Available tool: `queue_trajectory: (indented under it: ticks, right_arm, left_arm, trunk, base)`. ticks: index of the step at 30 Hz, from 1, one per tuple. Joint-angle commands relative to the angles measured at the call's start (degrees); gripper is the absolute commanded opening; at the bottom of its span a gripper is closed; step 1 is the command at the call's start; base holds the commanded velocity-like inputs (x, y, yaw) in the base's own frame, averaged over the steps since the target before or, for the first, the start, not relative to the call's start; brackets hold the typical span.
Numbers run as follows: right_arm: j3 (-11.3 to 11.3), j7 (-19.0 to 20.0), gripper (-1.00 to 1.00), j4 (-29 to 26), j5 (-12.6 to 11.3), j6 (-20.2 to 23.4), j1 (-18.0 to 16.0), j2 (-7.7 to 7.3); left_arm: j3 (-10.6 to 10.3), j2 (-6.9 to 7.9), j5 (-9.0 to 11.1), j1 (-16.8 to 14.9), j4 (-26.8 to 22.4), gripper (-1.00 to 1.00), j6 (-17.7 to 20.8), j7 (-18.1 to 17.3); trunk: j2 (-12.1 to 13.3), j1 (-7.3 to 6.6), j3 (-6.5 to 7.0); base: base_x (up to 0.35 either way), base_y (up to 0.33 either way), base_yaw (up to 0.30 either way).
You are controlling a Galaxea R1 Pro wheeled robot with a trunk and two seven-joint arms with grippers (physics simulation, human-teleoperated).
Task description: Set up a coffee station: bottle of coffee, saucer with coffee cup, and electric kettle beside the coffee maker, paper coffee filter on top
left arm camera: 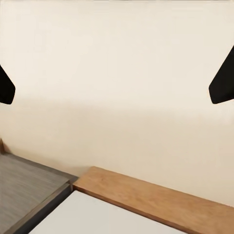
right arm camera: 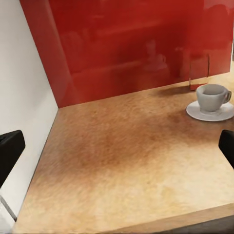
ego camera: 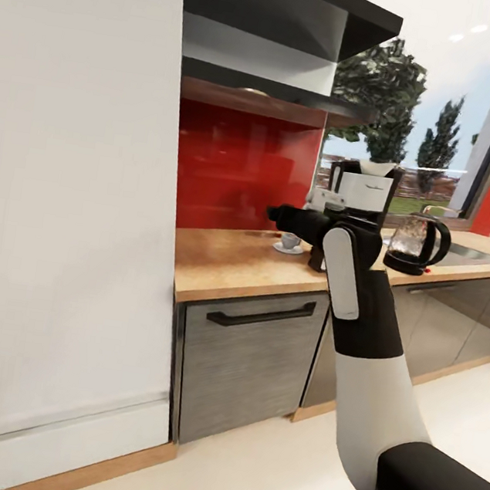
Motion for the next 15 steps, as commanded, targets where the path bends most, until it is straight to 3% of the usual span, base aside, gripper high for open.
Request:
queue_trajectory:
  ticks: [1, 6, 7, 12, 13, 15]
  right_arm:
    - [0.0, 0.6, 1.00, -0.6, -0.7, 0.1, 0.6, -0.21]
    - [-0.5, 9.9, 1.00, -3.3, -0.7, 0.0, 4.1, -2.39]
    - [-1.3, 15.9, 1.00, -3.8, -0.7, 0.0, 5.1, -4.36]
    - [-3.1, 33.9, 1.00, -4.5, -0.6, -0.3, 8.6, -10.98]
    - [-3.4, 41.1, 1.00, -4.6, -0.5, -0.9, 10.5, -13.50]
    - [-3.7, 47.4, 1.00, -4.7, -0.4, -2.2, 12.9, -15.71]
  left_arm:
    - [0.0, 0.00, 0.5, 0.0, -0.1, 1.00, 0.1, -0.3]
    - [0.0, 0.00, 0.5, 0.0, -0.1, 1.00, 0.1, -0.3]
    - [0.0, 0.00, 0.5, 0.0, -0.1, 1.00, 0.1, -0.3]
    - [0.0, 0.00, 0.5, 0.0, -0.1, 1.00, 0.1, -0.3]
    - [0.0, 0.00, 0.5, 0.0, -0.1, 1.00, 0.1, -0.3]
    - [0.0, 0.00, 0.5, 0.0, -0.1, 1.00, 0.1, -0.3]
  trunk:
    - [0.0, -0.01, -0.05]
    - [0.0, -0.01, -0.05]
    - [0.0, -0.01, -0.05]
    - [0.0, -0.01, -0.05]
    - [0.0, -0.01, -0.05]
    - [0.0, -0.01, -0.05]
  base:
    - [-0.046, 0.000, 0.000]
    - [-0.025, 0.000, 0.000]
    - [-0.010, 0.000, 0.000]
    - [-0.005, 0.000, 0.000]
    - [-0.002, 0.000, 0.000]
    - [-0.001, 0.000, 0.000]
